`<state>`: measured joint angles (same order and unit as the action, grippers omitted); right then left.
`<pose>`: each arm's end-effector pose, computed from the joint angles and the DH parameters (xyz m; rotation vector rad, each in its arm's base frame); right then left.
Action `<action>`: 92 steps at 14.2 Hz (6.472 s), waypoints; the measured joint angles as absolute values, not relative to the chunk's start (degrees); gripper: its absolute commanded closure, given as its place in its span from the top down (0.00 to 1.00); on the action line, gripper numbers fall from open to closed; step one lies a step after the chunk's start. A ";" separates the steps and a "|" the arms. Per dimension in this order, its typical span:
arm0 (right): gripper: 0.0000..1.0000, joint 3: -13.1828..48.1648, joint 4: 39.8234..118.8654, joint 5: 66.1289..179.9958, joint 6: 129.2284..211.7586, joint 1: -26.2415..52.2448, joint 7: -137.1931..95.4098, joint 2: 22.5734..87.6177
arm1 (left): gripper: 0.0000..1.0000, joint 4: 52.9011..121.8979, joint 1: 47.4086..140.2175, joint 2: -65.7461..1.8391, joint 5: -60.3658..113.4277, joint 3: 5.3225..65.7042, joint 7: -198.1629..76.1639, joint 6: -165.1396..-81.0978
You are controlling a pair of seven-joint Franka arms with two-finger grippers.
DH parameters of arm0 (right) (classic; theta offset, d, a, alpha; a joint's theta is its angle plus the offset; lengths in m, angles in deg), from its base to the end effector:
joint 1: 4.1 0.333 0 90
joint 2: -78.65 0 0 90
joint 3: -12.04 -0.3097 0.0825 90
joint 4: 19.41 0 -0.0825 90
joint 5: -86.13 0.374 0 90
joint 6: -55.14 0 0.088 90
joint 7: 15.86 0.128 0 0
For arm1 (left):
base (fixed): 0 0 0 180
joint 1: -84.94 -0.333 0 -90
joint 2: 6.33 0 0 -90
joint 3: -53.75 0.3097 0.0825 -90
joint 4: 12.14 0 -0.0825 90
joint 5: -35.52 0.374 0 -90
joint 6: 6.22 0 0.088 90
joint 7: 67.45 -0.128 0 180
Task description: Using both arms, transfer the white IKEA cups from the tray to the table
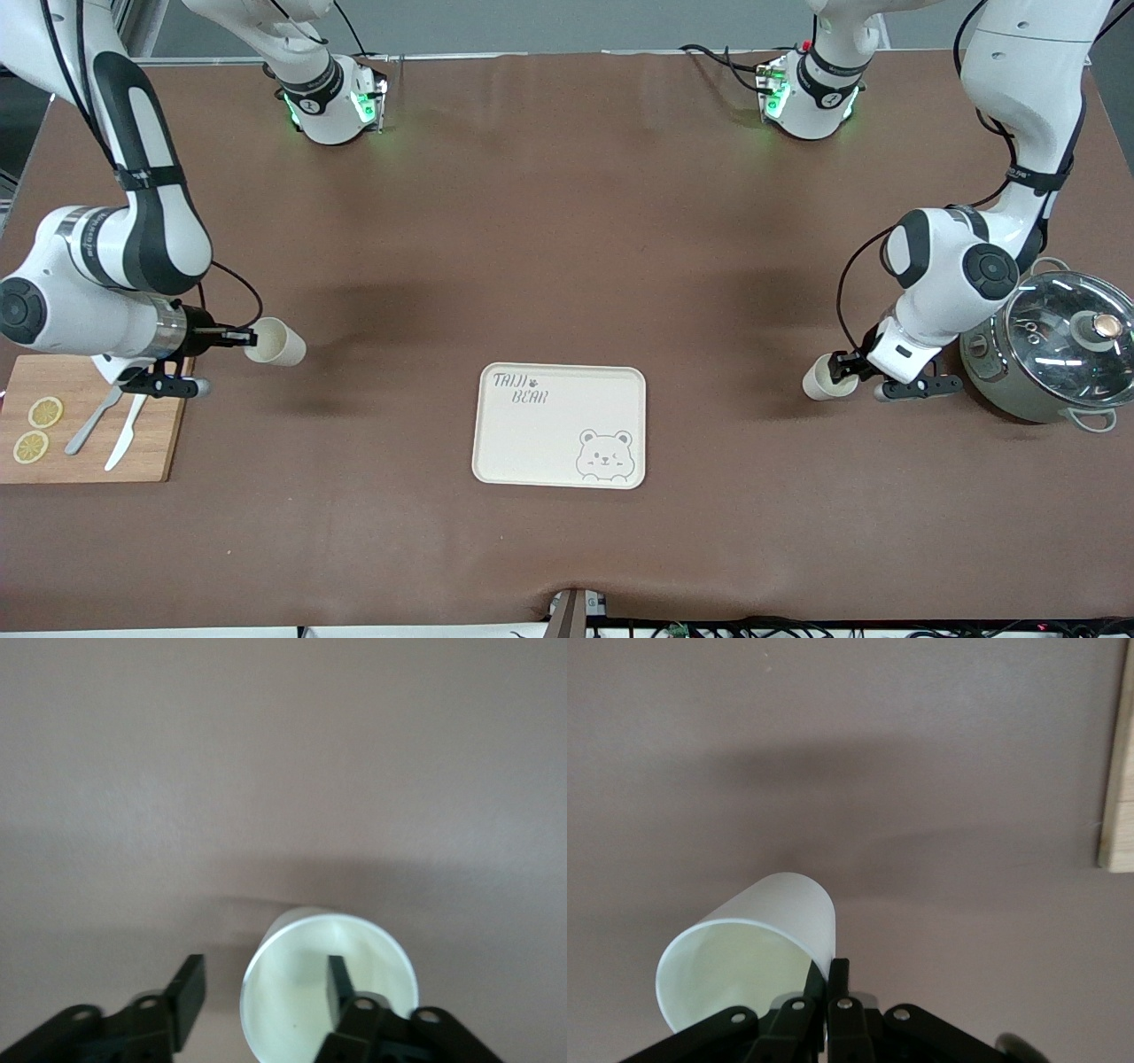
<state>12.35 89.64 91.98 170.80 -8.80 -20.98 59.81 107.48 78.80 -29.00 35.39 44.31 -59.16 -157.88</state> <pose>0.5815 -0.0430 0.2915 -3.0211 0.0787 0.3109 0.5968 -0.0332 0.2327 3.0474 0.1630 0.2469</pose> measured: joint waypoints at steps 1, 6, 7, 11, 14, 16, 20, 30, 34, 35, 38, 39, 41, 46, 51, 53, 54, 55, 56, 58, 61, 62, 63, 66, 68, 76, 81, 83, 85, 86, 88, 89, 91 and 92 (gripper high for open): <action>0.00 12.35 91.93 91.73 172.76 -9.64 -23.27 60.66 | 1.00 106.84 78.79 -28.48 35.39 44.31 -59.14 -157.88; 0.00 12.35 102.54 90.54 185.35 -13.55 -31.61 61.89 | 1.00 101.50 78.80 -26.20 35.39 44.14 -58.93 -151.57; 0.00 12.36 103.15 90.49 185.84 -14.46 -33.11 61.90 | 1.00 99.65 78.79 -26.00 35.39 44.13 -58.86 -148.87; 0.00 12.35 104.04 88.88 186.64 -15.79 -34.59 61.89 | 1.00 92.16 78.79 -25.70 35.38 44.12 -58.84 -138.74; 0.21 12.34 105.59 88.27 188.44 -15.83 -34.59 61.45 | 1.00 87.10 78.77 -25.05 35.38 44.12 -58.84 -131.22; 1.00 12.34 105.88 88.25 188.84 -15.86 -34.56 61.32 | 1.00 84.19 78.64 -24.47 35.39 44.14 -58.87 -126.88; 1.00 12.06 105.79 88.25 188.81 -15.87 -34.56 61.14 | 1.00 79.31 78.20 -24.18 36.96 44.33 -59.09 -121.22; 1.00 10.73 78.63 88.25 164.45 -13.18 -34.74 61.51 | 1.00 70.80 76.86 -20.42 41.28 43.29 -59.44 -108.83; 1.00 10.60 63.85 88.33 154.66 -11.82 -34.73 61.58 | 1.00 70.53 76.87 -14.20 41.28 42.19 -59.43 -100.09; 1.00 10.54 61.63 88.33 153.34 -11.15 -34.73 61.72 | 1.00 70.96 76.86 -12.79 41.00 42.18 -59.43 -98.92; 1.00 10.54 59.18 88.26 147.42 -9.25 -34.29 63.03 | 1.00 75.26 76.92 -8.57 39.09 41.90 -59.76 -97.90; 1.00 10.66 59.10 88.25 144.95 -9.27 -34.28 64.22 | 1.00 77.19 76.97 -7.31 38.82 41.51 -60.87 -97.88; 1.00 10.98 59.93 88.26 141.52 -9.31 -34.28 68.05 | 1.00 80.18 77.08 -5.11 38.66 40.50 -62.25 -97.89; 1.00 10.71 68.22 88.62 139.47 -9.04 -31.03 78.64 | 1.00 81.98 77.26 -1.77 38.62 39.58 -62.82 -97.90; 1.00 10.38 69.08 91.33 136.17 -7.97 -22.60 81.09 | 1.00 82.03 76.61 -2.79 38.62 39.82 -62.88 -98.21; 1.00 10.39 69.08 91.37 135.86 -7.90 -22.33 81.54 | 1.00 82.04 76.59 -3.75 38.62 39.83 -62.88 -98.30; 1.00 10.35 69.08 91.38 135.85 -7.58 -22.32 81.54 | 1.00 82.04 76.51 -3.88 38.62 39.83 -62.88 -98.30; 1.00 10.32 69.09 91.35 135.87 -7.05 -22.26 81.54 | 1.00 82.01 76.34 -3.84 38.62 39.84 -62.88 -98.30; 1.00 10.28 69.09 91.34 135.89 -6.57 -22.15 81.54 | 1.00 81.94 76.21 -3.79 38.62 39.84 -62.88 -98.30; 1.00 10.25 69.10 91.13 135.89 -5.42 -22.13 81.54 | 1.00 81.77 76.13 -3.67 38.62 39.79 -62.88 -98.30; 1.00 10.21 69.10 89.06 136.02 -3.32 -22.01 81.54 | 1.00 81.45 77.23 -3.59 38.26 39.78 -62.88 -98.30; 1.00 10.20 69.10 87.48 136.17 -2.83 -22.00 81.54 | 1.00 81.36 78.71 -3.53 38.23 40.31 -62.78 -98.15; 1.00 10.20 69.10 86.04 136.28 -2.56 -21.99 81.54 | 1.00 81.34 80.61 -3.44 38.23 41.49 -62.62 -97.71; 1.00 10.36 69.10 84.97 136.50 -2.54 -21.99 81.54 | 1.00 81.32 84.49 -3.16 38.23 45.57 -62.55 -96.38; 1.00 10.38 69.10 84.97 136.59 -2.54 -21.98 81.54 | 1.00 81.30 84.65 -2.87 38.23 46.42 -62.64 -96.11; 1.00 10.85 69.17 84.97 136.59 -2.57 -21.94 81.54 | 1.00 81.30 84.90 -2.82 38.23 46.56 -64.96 -95.23; 1.00 11.13 69.66 85.43 137.03 -2.71 -21.86 81.54 | 1.00 81.24 84.94 -2.80 38.23 46.61 -65.31 -94.62; 1.00 11.29 69.74 85.76 137.11 -3.01 -21.86 81.54 | 1.00 80.69 84.88 -2.79 38.23 46.68 -65.31 -94.62; 1.00 11.38 69.74 85.83 137.12 -3.07 -21.85 81.54 | 1.00 80.27 84.90 -2.79 38.23 46.71 -65.31 -94.62; 1.00 11.38 69.74 85.85 137.15 -3.07 -21.85 81.54 | 1.00 80.20 84.94 -2.79 38.23 46.71 -65.31 -94.62; 1.00 11.40 69.74 85.86 137.20 -3.08 -21.85 81.54 | 1.00 80.16 84.96 -2.80 38.23 46.71 -65.31 -94.62; 1.00 11.40 69.74 85.87 137.24 -3.08 -21.85 81.54 | 1.00 80.11 84.93 -2.81 38.23 46.71 -65.31 -94.62; 1.00 11.41 69.74 85.87 137.33 -3.08 -21.84 81.54 | 1.00 79.33 84.87 -2.96 38.22 46.79 -65.31 -94.62; 1.00 11.41 69.75 85.87 137.38 -3.08 -21.83 81.54 | 1.00 78.75 84.87 -3.13 38.22 46.85 -65.31 -94.62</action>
<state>11.41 69.75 85.87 137.38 -3.08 -21.83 81.54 78.75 84.87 -3.13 38.22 46.85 -65.31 -94.62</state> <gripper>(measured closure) 0.000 0.000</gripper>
